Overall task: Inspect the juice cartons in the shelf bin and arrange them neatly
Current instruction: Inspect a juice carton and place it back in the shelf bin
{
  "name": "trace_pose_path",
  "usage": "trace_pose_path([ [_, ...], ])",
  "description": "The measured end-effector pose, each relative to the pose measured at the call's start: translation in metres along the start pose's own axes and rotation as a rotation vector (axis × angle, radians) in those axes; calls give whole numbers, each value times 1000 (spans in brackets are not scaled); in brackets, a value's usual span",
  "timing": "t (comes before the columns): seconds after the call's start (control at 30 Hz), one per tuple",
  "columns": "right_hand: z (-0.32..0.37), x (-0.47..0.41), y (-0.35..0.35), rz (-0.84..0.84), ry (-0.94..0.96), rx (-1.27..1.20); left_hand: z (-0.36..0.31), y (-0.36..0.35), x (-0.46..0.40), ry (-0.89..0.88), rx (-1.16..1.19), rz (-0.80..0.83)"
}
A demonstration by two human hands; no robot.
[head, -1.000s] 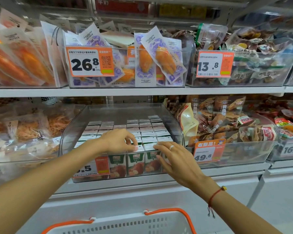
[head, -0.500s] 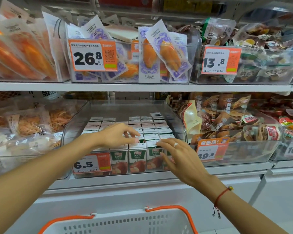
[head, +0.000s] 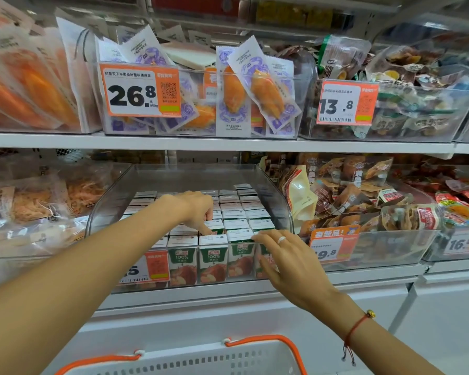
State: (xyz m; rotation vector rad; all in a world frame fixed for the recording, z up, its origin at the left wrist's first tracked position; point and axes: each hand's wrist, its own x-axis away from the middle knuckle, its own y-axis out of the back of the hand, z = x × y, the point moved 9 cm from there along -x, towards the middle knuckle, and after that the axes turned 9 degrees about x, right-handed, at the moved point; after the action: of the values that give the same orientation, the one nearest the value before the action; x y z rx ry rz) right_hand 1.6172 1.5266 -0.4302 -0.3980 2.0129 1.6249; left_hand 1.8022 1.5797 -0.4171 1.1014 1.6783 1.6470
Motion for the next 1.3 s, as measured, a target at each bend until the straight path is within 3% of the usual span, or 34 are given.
trace_pose_path([
  [0.2,0,1,-7,45,18,-25,4,-2,1,-9,12,-20],
  [0.3,-1,1,-8,57,16,-41,10,-5,8,-52,127,-90],
  [0.4,-1,2,-9,55,18,-46,14,-1,17,-107,368,-189],
  [0.57,-1,2,-12,79,18,-38,15,32,55,-179,913,-503],
  [0.73,4,0,-1,126,-3,-92,14,38,120,-125,1394,-805],
  [0.8,11,0,16,108,-75,-211,14,19,145,-38,1559,-781],
  [0.87,22,5,31,113,-206,-538,13,-7,168,56,1639,-706],
  [0.93,46,13,34,205,-283,-907,11,-31,187,102,1681,-628],
  [1.0,75,25,27,365,-284,-1121,9,-54,200,129,1693,-564],
  [1.1,107,37,13,549,-276,-1243,8,-78,208,155,1672,-497],
  [1.2,118,44,-4,606,-344,-1269,7,-97,207,171,1614,-443],
  [1.3,117,53,-20,634,-428,-1232,5,-122,204,250,1733,-363],
])
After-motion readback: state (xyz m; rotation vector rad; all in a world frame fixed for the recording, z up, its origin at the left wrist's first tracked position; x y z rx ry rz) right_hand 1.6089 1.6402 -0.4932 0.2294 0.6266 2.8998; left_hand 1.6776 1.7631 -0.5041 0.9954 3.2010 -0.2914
